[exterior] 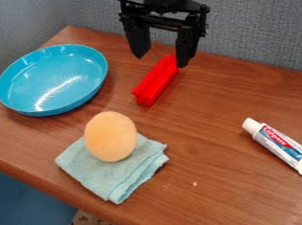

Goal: Put the yellow ball on the blue plate

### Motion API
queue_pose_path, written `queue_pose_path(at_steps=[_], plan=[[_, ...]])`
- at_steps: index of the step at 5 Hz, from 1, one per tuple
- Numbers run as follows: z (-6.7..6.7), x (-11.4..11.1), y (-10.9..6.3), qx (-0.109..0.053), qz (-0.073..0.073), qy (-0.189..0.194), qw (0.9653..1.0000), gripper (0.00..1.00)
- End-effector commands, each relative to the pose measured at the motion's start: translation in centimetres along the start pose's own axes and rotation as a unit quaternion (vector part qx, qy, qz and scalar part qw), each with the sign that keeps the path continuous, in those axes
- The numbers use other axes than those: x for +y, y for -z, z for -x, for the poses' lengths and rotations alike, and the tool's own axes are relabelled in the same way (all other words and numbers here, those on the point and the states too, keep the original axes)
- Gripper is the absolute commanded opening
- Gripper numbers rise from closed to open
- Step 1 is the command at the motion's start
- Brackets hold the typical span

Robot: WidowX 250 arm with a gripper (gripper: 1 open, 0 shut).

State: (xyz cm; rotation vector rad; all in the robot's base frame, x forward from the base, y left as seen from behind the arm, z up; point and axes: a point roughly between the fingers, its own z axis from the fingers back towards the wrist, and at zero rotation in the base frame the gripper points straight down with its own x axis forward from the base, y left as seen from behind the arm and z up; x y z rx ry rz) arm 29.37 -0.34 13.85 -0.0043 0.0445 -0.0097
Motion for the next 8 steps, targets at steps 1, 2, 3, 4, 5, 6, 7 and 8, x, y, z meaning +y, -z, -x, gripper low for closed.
queue_pose_path(at_steps=[1, 2, 3, 4, 5, 6, 7, 8], plan=[[0.2, 0.1, 0.7, 0.01, 0.0, 0.002, 0.9999, 1.0], [1.7, 0.8, 1.6, 0.02, -0.011, 0.057, 0.9981, 1.0], [1.9, 1.0, 2.1, 0.028, -0.012, 0.064, 0.9975, 1.0], [2.4, 1.4, 2.6, 0.034, -0.016, 0.09, 0.9952, 1.0], [2.7, 1.6, 3.0, 0.04, -0.017, 0.101, 0.9939, 1.0], [2.9, 1.8, 3.4, 0.045, -0.017, 0.11, 0.9927, 1.0], [3.1, 2.0, 3.7, 0.051, -0.018, 0.118, 0.9916, 1.0], [3.5, 2.3, 4.0, 0.054, -0.02, 0.136, 0.9891, 1.0]])
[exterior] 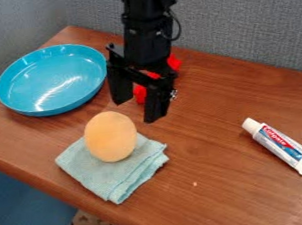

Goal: Put the yellow ball on the blue plate

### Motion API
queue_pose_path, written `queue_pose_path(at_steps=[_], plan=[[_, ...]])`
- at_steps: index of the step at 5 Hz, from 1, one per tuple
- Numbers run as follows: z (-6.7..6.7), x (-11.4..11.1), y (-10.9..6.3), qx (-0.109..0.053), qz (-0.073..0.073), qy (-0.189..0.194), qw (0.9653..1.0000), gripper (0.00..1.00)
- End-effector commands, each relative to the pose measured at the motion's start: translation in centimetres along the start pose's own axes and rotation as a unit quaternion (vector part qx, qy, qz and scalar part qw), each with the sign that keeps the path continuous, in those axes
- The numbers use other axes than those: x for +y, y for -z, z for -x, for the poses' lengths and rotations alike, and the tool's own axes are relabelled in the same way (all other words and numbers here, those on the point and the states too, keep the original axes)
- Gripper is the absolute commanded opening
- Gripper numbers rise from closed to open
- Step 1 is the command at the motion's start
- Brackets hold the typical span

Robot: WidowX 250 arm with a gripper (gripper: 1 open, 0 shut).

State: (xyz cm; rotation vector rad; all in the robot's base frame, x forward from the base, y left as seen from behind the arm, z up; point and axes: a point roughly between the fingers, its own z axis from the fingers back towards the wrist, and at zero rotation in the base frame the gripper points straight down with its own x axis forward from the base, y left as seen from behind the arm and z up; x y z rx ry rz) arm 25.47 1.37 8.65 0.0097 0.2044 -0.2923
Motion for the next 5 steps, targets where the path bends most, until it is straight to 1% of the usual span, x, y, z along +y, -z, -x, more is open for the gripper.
queue_pose_path(at_steps=[1, 3, 5], plan=[[0.7, 0.8, -1.1, -0.023, -0.016, 0.012, 0.9995, 1.0], [1.5, 1.2, -0.8, -0.022, -0.02, 0.042, 0.9987, 1.0], [2.1, 1.7, -0.3, -0.021, -0.023, 0.07, 0.997, 1.0]])
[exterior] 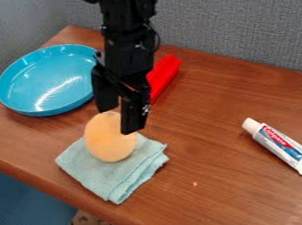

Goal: Put the yellow ball on the blue plate

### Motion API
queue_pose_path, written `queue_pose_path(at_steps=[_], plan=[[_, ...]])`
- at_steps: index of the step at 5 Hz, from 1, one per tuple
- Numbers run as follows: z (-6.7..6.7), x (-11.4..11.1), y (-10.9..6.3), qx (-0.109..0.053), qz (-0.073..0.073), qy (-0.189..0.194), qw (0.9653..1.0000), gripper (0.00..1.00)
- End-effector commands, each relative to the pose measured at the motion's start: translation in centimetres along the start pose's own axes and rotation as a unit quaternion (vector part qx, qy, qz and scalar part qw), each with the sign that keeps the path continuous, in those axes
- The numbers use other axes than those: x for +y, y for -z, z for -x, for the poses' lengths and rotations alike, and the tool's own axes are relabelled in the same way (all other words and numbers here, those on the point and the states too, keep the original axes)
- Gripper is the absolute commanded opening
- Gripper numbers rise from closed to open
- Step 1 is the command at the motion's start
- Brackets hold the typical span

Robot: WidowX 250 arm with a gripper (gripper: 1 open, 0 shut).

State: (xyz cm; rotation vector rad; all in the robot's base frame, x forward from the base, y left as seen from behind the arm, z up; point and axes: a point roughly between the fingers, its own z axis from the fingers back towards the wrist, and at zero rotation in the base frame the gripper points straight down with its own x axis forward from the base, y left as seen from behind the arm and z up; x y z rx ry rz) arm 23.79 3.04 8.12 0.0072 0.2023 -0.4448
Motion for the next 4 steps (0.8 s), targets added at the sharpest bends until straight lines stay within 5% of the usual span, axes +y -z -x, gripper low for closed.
queue_pose_path(at_steps=[1, 4], plan=[[0.56, 0.71, -0.94, -0.019, -0.02, 0.008, 0.9996, 1.0], [1.01, 1.12, -0.1, -0.018, -0.021, 0.032, 0.9991, 1.0]])
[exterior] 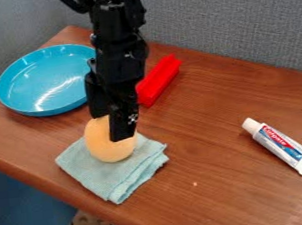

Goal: Put the yellow ball on the blue plate

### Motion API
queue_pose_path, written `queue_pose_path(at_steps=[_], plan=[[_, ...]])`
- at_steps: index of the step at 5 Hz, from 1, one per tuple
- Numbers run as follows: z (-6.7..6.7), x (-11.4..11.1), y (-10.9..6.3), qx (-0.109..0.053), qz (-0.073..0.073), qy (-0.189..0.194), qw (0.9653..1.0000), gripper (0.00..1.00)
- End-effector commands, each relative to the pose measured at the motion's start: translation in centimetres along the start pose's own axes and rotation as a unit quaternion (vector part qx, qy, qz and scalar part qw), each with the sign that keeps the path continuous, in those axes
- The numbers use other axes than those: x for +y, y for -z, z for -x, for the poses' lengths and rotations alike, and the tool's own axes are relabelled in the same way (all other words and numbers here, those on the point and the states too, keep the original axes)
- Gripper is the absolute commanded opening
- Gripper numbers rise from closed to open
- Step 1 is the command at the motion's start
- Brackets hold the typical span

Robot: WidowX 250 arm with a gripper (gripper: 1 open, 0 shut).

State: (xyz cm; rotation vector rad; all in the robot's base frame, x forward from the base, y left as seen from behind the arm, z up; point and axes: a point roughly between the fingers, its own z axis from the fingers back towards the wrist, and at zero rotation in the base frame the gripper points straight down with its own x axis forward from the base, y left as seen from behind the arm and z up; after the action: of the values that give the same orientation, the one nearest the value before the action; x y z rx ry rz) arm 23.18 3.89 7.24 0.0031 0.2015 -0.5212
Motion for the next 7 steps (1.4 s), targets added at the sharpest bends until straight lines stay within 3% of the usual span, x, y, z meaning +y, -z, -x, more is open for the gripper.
queue_pose_path(at_steps=[1, 7], plan=[[0.4, 0.6, -0.9, -0.017, -0.022, 0.004, 0.9996, 1.0], [0.6, 0.8, 0.4, -0.016, -0.037, 0.044, 0.9982, 1.0]])
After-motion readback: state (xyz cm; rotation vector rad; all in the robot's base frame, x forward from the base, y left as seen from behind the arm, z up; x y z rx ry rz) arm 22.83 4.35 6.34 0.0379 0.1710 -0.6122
